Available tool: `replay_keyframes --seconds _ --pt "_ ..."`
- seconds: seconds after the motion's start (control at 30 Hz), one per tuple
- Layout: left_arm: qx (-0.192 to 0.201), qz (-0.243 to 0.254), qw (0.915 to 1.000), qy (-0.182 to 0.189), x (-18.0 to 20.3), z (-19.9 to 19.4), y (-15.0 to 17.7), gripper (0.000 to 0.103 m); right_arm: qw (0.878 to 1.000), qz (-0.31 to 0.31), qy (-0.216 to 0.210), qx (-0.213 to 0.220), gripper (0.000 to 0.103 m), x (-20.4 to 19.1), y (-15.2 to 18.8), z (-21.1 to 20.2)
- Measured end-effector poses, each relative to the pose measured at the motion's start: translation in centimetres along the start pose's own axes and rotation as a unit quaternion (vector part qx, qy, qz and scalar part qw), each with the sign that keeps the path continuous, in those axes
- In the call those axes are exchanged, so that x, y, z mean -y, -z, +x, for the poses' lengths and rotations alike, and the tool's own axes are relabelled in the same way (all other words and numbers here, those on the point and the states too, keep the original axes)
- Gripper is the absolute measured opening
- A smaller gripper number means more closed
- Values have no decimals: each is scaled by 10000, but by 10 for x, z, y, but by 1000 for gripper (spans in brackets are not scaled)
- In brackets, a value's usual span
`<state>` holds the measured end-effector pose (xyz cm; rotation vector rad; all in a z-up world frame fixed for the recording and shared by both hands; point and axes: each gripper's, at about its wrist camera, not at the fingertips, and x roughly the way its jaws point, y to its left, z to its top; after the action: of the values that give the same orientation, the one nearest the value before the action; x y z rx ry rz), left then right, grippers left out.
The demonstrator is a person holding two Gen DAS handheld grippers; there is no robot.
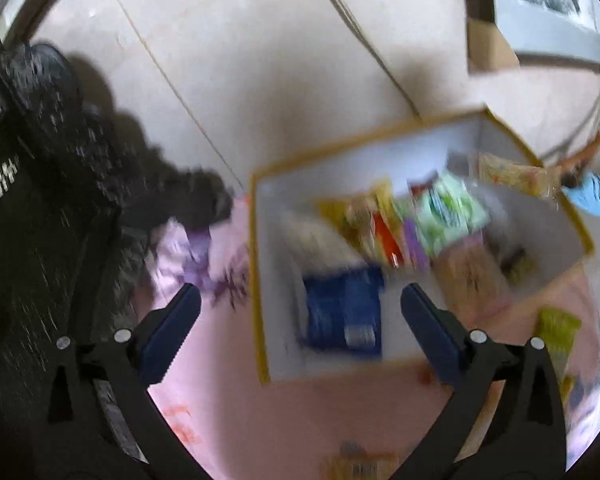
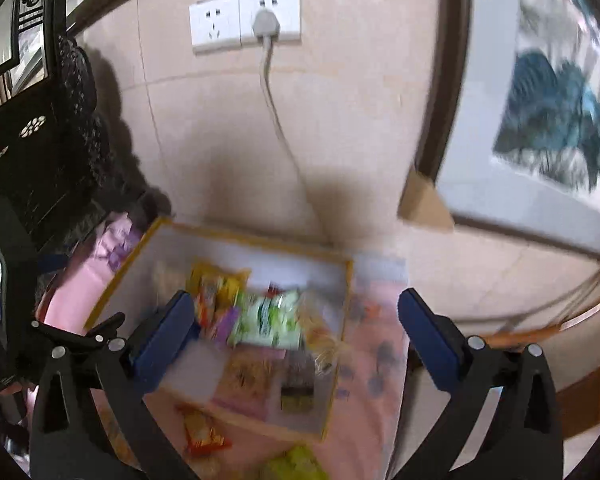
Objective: Organize snacks
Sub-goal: 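Lower both packs into yellow box and open both tools, then carry barcode puff pack with left tool while right tool carries green seed bag to box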
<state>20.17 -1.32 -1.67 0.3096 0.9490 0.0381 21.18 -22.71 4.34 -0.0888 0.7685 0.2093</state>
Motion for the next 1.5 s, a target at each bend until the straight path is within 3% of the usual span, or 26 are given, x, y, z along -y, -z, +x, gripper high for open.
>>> replay_keyframes --seconds 0.07,0.2,0.33,0.47,0.53,0.6,0.67,0.77,0.87,0.93,1.0,1.03,1.1,1.13,1.3,1.4,1.5 --pt "-169 -59 9998 99 0 1 22 101 9999 59 -19 -152 102 2 22 -6" --pt "-634 -557 9961 265 -2 8 85 101 9940 528 556 -783 102 18 98 -3" --pt "-772 -1297 9845 890 -6 20 142 101 9776 1514 895 -1154 102 29 168 22" --pt "-1214 -1760 9688 1256 -7 44 182 101 9636 1931 1152 -1446 102 17 203 59" --pt "-1271 -1722 9691 1226 -6 50 190 101 9590 2096 1126 -1541 102 11 211 74" --pt "-1079 -1659 9707 1366 -5 50 196 101 9538 2222 1134 -1673 102 4 219 91" --pt "-994 -1334 9703 1758 1 51 196 101 9495 2286 1239 -1758 102 -1 223 101" --pt "-949 -956 9736 1844 8 54 195 101 9490 2235 1352 -1767 102 -7 222 109" --pt "-1145 -940 9671 2068 9 68 198 101 9469 2087 1491 -1939 102 -12 219 116" --pt "-1084 -938 9695 1987 12 69 196 101 9485 1993 1502 -1950 102 -15 218 119" --pt "-1149 -411 9800 1572 32 67 196 101 9487 2044 1491 -1898 102 -14 219 116" --pt "-1070 -251 9834 1442 39 63 196 94 9488 2072 1480 -1869 99 -15 220 114" --pt "-1106 -283 9807 1585 42 58 194 89 9519 1987 1521 -1768 77 -22 222 104" --pt "-1130 -255 9807 1573 44 57 193 89 9525 2013 1439 -1774 74 -24 222 101" --pt "-1363 -301 9751 1726 39 63 182 88 9427 2599 1093 -1783 69 -18 226 88" --pt "-1440 -516 9681 1986 25 71 171 88 9426 2625 1159 -1708 69 -19 224 72" --pt "-1343 -420 9695 2009 19 63 166 88 9415 2766 1078 -1595 69 -22 219 52"
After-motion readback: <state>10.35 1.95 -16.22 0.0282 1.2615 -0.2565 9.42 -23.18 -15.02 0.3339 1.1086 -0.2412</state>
